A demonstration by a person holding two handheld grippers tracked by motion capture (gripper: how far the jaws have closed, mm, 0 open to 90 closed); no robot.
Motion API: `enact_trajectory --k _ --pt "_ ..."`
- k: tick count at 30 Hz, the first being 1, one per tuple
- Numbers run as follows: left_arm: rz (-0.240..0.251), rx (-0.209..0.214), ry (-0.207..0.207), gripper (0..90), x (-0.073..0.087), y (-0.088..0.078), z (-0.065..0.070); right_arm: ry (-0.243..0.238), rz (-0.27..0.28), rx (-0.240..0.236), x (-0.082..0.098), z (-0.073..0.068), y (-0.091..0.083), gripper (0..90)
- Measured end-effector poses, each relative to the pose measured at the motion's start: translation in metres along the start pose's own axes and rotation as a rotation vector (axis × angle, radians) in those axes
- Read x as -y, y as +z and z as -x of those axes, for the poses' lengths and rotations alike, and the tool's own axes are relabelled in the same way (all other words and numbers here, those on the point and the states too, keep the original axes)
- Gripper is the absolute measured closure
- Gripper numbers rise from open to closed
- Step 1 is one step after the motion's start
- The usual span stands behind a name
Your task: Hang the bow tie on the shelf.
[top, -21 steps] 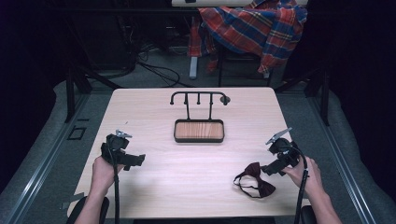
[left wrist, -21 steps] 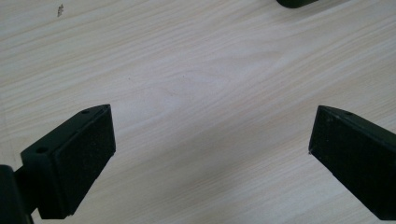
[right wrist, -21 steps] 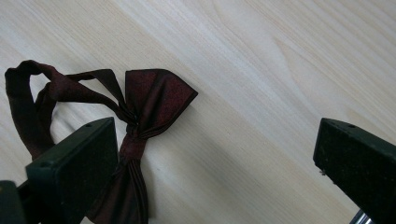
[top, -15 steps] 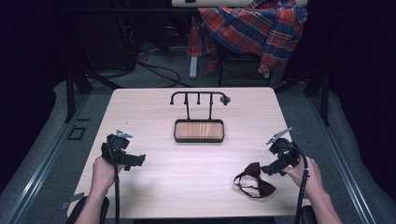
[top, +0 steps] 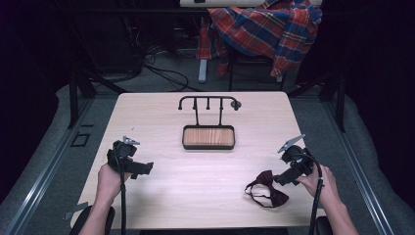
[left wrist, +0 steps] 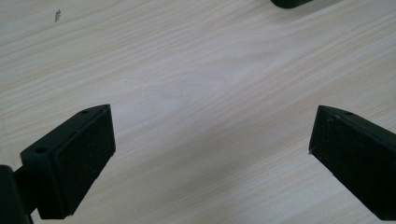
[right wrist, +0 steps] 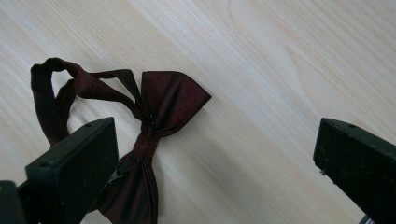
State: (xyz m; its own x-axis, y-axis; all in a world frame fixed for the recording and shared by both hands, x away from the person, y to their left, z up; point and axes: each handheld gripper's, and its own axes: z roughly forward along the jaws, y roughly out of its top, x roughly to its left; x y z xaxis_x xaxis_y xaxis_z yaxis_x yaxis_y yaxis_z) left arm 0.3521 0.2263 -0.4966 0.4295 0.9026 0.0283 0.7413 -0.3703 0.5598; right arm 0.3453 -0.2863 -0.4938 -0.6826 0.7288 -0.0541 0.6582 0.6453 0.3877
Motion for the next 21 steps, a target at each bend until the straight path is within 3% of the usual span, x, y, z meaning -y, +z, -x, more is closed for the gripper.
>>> enact_trajectory --k 16,21 --pt "0.004 -0.001 -0.001 0.4 0.003 -0.004 0.002 -0.087 0.027 -0.014 -0.010 -0.008 0.000 3.2" --pt "0.004 -0.003 0.002 0.2 0.004 -0.005 0.004 -0.127 0.004 -0.010 -0.013 -0.017 0.003 2.9"
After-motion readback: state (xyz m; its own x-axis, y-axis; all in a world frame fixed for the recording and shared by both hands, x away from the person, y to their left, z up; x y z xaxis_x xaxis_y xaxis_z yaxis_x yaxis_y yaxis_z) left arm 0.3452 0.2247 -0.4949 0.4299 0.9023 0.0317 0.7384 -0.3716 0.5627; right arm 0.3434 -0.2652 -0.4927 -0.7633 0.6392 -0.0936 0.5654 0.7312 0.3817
